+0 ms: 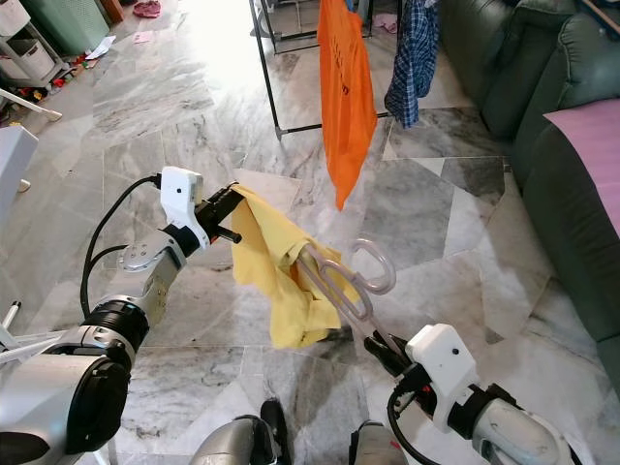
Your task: Hang hanger
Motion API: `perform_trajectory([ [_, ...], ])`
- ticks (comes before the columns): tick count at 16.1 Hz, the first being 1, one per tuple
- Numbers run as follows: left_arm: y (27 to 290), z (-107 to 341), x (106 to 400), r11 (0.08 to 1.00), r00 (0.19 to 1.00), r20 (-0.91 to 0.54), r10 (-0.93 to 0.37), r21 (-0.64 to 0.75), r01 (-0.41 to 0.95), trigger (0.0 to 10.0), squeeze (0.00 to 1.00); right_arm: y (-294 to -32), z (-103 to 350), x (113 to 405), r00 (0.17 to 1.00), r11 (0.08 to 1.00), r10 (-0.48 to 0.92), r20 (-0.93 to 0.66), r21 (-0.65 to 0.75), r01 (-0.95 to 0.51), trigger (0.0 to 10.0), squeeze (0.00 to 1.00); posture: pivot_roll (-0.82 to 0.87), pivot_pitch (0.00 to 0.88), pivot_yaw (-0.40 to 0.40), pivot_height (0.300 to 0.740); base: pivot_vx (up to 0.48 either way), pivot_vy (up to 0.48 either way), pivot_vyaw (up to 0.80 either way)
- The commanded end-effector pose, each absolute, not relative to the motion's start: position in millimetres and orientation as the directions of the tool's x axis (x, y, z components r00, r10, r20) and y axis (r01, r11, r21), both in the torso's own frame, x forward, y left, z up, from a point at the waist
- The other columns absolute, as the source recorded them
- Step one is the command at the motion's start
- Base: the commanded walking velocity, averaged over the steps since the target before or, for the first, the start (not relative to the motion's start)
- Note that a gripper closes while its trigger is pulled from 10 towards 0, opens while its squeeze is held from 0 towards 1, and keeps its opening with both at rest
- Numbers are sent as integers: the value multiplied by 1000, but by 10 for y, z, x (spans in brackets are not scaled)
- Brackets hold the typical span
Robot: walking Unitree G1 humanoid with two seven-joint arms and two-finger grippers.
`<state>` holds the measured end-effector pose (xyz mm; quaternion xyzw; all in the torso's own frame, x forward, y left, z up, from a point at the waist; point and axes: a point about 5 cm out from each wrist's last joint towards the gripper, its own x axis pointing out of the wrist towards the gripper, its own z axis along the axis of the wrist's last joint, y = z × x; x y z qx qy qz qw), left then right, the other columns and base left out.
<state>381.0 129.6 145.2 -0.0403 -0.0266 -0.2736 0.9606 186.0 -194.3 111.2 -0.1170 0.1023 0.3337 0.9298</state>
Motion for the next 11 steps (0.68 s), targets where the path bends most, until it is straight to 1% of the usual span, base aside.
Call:
perform_trajectory([
  [1,1343,1510,3830,853,854,92,-512,-62,518,0,0,-1883,1116,1836,742,734,622,-251,-142,-664,10000,0,-288,223,155,740,0,0,0],
  [4,1341,1549,3844,851,853,107,-510,-78,519,0,0,-1887,1087,1826,740,734,621,-258,-140,-664,10000,0,-287,223,154,740,0,0,0],
  [5,1197,1603,3822,761,779,149,-609,-169,627,0,0,-1899,939,1923,785,774,551,-283,-179,-608,10000,0,-279,224,155,740,0,0,0],
  [6,1119,1580,3783,701,728,155,-668,-198,685,0,0,-1904,898,1988,812,794,511,-283,-208,-572,10000,0,-279,224,154,740,0,0,0],
  [7,1097,1523,3754,682,709,133,-693,-196,704,0,0,-1920,919,2026,826,801,494,-271,-229,-554,10000,0,-279,222,153,740,0,0,0],
  [8,1083,1494,3736,670,696,127,-706,-198,715,0,0,-1930,944,2056,836,807,484,-257,-239,-541,10000,0,-279,222,151,740,0,0,0],
  [11,1083,1483,3732,676,702,125,-701,-199,710,0,0,-1940,957,2080,840,805,481,-250,-254,-536,10000,0,-279,220,150,740,0,0,0],
])
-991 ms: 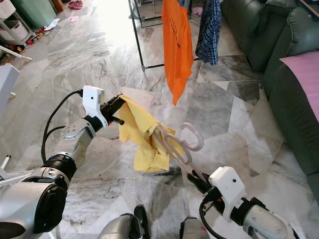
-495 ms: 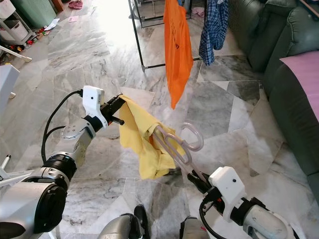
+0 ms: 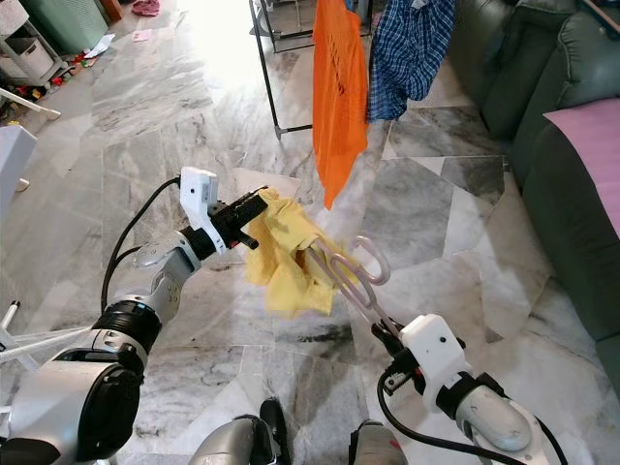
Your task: Hang hanger
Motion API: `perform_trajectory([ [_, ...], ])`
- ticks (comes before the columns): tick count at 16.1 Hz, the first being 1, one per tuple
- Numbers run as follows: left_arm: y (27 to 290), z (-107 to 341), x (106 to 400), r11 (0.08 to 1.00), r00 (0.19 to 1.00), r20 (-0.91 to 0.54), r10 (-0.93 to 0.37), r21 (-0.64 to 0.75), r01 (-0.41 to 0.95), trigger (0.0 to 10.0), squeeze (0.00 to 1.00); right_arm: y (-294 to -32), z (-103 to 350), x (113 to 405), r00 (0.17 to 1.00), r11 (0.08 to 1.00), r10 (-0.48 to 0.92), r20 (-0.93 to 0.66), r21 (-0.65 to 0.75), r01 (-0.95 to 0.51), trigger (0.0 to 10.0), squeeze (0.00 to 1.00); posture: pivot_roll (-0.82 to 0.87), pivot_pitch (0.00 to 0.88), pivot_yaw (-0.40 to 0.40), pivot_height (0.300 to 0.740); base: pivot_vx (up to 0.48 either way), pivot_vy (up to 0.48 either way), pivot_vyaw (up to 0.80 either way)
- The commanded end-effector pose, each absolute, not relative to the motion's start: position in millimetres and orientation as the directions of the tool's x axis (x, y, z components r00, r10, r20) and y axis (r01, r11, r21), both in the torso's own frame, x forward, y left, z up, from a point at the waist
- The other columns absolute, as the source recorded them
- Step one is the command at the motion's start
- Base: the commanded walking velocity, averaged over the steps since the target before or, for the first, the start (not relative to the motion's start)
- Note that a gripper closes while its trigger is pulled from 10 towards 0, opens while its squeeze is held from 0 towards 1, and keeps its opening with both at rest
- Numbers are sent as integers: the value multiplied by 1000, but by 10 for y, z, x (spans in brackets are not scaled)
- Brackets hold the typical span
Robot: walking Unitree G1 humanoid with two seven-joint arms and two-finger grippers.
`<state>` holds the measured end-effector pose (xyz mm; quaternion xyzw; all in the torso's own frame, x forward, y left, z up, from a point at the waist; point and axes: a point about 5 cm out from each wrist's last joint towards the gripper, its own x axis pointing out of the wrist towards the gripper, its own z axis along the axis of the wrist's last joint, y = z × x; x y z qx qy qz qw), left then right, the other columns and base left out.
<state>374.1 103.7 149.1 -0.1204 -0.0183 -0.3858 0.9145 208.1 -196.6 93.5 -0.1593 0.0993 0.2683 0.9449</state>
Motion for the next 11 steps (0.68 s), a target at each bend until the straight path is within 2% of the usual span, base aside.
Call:
perform_trajectory([
  [1,1086,1488,3729,672,701,127,-702,-208,710,0,0,-1941,960,2088,845,806,479,-240,-262,-531,10000,0,-277,219,150,740,0,0,0],
  [5,1206,1407,3746,761,789,93,-608,-214,612,0,0,-1918,962,2050,836,797,498,-230,-259,-546,10000,0,-278,218,152,740,0,0,0],
  [11,1281,1482,3815,804,839,97,-535,-245,542,0,0,-1987,891,1895,800,771,531,-281,-232,-593,10000,0,-282,209,148,740,0,0,0],
])
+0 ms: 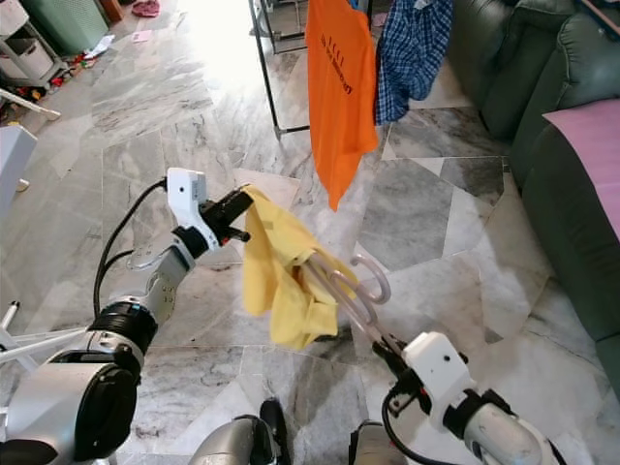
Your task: Hang hanger
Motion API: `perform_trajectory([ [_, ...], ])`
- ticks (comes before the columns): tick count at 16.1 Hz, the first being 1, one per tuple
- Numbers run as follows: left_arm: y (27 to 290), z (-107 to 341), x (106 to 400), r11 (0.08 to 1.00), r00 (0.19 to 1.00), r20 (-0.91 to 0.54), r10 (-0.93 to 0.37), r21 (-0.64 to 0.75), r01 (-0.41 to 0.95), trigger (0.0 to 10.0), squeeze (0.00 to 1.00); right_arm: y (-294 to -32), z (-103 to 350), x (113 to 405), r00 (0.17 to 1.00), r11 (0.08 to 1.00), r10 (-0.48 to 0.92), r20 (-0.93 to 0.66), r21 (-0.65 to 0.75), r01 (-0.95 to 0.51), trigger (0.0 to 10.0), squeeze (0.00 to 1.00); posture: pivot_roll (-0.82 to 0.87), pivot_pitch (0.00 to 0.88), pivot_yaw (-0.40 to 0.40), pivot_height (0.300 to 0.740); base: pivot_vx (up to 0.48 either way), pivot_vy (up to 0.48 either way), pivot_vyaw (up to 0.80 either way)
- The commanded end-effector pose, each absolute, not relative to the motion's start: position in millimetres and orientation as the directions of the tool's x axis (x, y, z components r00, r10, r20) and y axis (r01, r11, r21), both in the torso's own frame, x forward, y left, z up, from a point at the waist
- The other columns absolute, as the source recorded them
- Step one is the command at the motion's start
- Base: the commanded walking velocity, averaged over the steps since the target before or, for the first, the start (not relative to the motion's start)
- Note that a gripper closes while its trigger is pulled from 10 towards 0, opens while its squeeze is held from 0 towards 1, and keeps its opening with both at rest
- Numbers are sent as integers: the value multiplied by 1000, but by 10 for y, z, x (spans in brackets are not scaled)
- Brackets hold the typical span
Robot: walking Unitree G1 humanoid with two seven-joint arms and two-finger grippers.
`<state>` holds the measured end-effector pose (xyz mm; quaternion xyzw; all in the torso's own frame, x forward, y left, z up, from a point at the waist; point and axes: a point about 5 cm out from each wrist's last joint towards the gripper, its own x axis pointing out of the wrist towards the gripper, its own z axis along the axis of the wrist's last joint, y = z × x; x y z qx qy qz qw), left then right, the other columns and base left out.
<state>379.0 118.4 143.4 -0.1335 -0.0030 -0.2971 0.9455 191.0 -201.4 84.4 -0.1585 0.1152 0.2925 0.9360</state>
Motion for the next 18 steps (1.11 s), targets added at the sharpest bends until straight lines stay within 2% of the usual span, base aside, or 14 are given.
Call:
perform_trajectory([
  [1,1295,1476,3818,810,846,93,-525,-249,530,0,0,-1990,894,1887,800,772,532,-278,-229,-593,10000,0,-282,209,148,740,0,0,0],
  [6,1287,1434,3809,816,851,73,-520,-253,520,0,0,-2004,952,1885,814,784,528,-242,-229,-577,10000,0,-286,209,150,740,0,0,0],
  [11,1158,1450,3773,767,797,94,-596,-225,600,0,0,-1944,994,1993,826,787,528,-198,-252,-563,10000,0,-275,209,155,740,0,0,0],
  [12,1154,1448,3772,767,796,93,-598,-223,602,1804,0,-1935,1001,2006,826,786,530,-194,-254,-564,10000,0,-275,209,155,740,0,0,0],
  [13,1154,1441,3771,771,798,85,-597,-215,600,7490,0,-1931,1007,2018,827,786,529,-190,-257,-562,10000,0,-274,208,155,740,0,0,0],
  [14,1157,1431,3771,778,800,72,-595,-196,597,10000,0,-1925,1020,2032,828,787,529,-183,-259,-560,10000,0,-274,207,157,740,0,0,0],
  [15,1165,1424,3770,783,803,67,-593,-186,594,10000,0,-1922,1031,2040,829,787,530,-178,-261,-559,10000,0,-274,206,157,740,0,0,0],
  [16,1169,1423,3771,783,803,67,-592,-187,593,10000,47,-1921,1033,2045,830,787,530,-175,-262,-558,10000,0,-275,206,156,740,0,0,0],
  [17,1173,1425,3772,786,804,66,-591,-179,592,10000,855,-1923,1035,2047,830,787,530,-173,-264,-558,10000,0,-275,205,157,740,0,0,0],
  [18,1179,1429,3773,790,806,66,-588,-167,590,10000,1000,-1923,1037,2051,831,787,530,-171,-266,-557,10000,0,-275,205,157,740,0,0,0],
])
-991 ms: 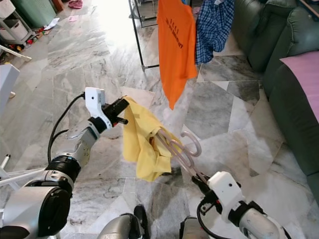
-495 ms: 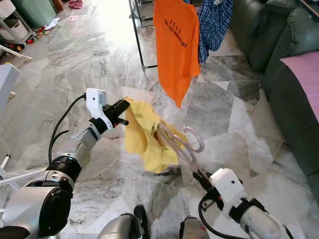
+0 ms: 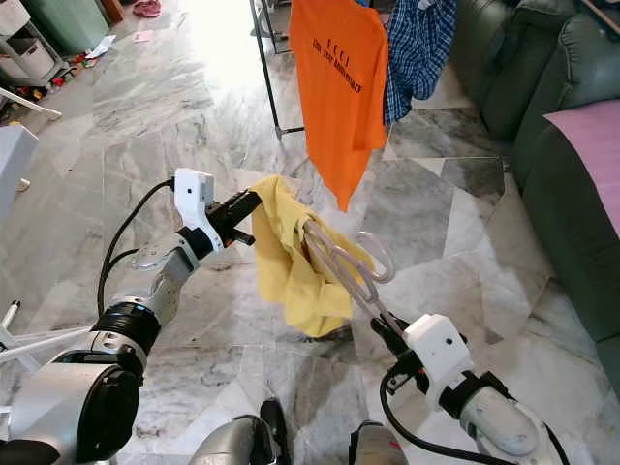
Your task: Hang hanger
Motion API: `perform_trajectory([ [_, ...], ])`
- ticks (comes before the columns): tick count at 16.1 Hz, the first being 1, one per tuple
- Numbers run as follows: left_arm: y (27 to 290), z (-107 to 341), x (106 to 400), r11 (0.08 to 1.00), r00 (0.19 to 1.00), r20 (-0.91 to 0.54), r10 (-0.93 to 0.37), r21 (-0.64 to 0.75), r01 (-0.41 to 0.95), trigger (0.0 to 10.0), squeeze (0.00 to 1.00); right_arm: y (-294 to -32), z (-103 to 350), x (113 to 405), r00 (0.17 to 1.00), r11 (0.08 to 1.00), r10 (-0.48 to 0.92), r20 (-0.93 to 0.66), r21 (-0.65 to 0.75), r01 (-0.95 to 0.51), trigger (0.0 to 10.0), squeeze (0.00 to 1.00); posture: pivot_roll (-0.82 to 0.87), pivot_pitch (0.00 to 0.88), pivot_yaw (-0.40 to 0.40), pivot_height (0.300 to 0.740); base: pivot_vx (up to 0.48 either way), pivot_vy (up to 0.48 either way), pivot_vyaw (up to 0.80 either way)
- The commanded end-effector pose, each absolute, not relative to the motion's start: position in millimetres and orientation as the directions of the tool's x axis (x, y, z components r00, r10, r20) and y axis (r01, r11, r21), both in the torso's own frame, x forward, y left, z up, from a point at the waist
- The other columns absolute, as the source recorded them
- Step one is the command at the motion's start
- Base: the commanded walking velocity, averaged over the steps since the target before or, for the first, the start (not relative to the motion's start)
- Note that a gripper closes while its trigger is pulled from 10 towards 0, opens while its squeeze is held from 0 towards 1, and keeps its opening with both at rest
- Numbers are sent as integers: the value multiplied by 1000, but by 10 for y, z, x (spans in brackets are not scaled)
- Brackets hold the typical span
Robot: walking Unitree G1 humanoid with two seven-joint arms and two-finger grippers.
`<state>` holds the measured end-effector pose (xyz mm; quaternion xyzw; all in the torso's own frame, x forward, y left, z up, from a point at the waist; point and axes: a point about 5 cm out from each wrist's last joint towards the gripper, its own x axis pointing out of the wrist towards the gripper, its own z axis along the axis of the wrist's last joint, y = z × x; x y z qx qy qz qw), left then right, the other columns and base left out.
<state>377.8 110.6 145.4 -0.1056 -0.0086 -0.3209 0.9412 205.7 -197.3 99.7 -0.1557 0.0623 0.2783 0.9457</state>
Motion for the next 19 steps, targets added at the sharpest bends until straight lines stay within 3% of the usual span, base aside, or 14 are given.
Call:
perform_trajectory([
  [1,1172,1434,3772,787,803,70,-592,-167,594,10000,1000,-1921,1039,2059,831,787,530,-169,-267,-556,10000,0,-274,204,157,740,0,0,0],
  [19,1166,1443,3770,786,800,77,-595,-155,599,10000,1000,-1912,1044,2071,830,786,532,-165,-269,-557,10000,0,-274,203,158,740,0,0,0],
])
